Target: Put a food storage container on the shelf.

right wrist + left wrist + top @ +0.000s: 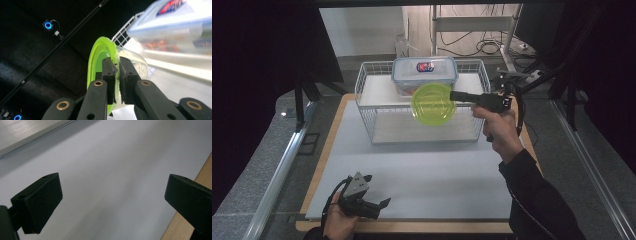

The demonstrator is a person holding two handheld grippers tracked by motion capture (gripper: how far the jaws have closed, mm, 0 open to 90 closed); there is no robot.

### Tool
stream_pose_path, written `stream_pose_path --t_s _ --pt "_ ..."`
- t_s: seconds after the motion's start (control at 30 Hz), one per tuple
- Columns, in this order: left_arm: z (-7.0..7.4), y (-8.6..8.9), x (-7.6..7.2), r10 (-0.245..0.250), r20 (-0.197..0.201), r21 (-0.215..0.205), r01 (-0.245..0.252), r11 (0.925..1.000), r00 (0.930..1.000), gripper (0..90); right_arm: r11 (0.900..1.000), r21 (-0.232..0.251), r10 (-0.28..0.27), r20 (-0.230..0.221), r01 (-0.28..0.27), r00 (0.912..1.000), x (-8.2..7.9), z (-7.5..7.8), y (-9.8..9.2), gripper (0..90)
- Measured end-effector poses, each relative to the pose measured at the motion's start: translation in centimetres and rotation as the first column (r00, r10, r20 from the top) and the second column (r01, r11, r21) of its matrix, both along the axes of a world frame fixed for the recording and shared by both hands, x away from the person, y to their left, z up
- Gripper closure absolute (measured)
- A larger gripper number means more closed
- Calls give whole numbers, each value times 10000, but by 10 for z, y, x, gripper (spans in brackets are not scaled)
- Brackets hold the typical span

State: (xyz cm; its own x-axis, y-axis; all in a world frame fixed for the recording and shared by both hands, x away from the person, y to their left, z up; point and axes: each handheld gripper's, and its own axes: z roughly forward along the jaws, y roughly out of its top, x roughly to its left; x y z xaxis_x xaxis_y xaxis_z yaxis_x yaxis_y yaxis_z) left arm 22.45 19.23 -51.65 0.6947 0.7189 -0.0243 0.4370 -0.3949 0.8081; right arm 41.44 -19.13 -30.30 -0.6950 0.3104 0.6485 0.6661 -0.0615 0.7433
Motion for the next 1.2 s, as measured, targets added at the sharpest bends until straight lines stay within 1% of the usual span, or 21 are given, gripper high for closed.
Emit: stream_pose_path --t_s 0.13,0.23,0.37,0.53,0.7,0.9,1.03,1.07,1.2 --pt "0 0 0 -10 -6 4 10 10000 10000 14 9995 154 -285 80 283 9996 8 16 0 844" --pt "0 0 0 -12 -4 -7 12 10000 10000 14 9984 175 -541 122 538 9985 14 26 0 844" --pt "0 0 0 -36 -11 -16 36 10000 10000 14 9958 181 -901 102 899 9959 26 37 2 844" --pt "0 1 0 -61 -21 -45 61 10000 10000 15 9913 120 -1309 134 1307 9913 42 46 10 844" --pt "0 1 0 -127 -36 -86 126 9999 9999 15 9861 80 -1658 -62 1658 9861 59 49 20 844" --pt "0 1 0 -204 -45 -138 203 9997 9998 15 9790 15 -2039 -233 2039 9787 80 47 33 843" --pt "0 1 0 -266 -47 -176 265 9995 9996 15 9733 9 -2295 -377 2297 9726 92 47 39 843" --pt "0 1 0 -273 -41 -174 272 9995 9996 15 9719 -2 -2352 -484 2355 9707 95 47 40 843" --pt "0 1 0 -308 -41 -208 308 9993 9995 15 9667 -182 -2559 -673 2552 9644 103 45 44 842"
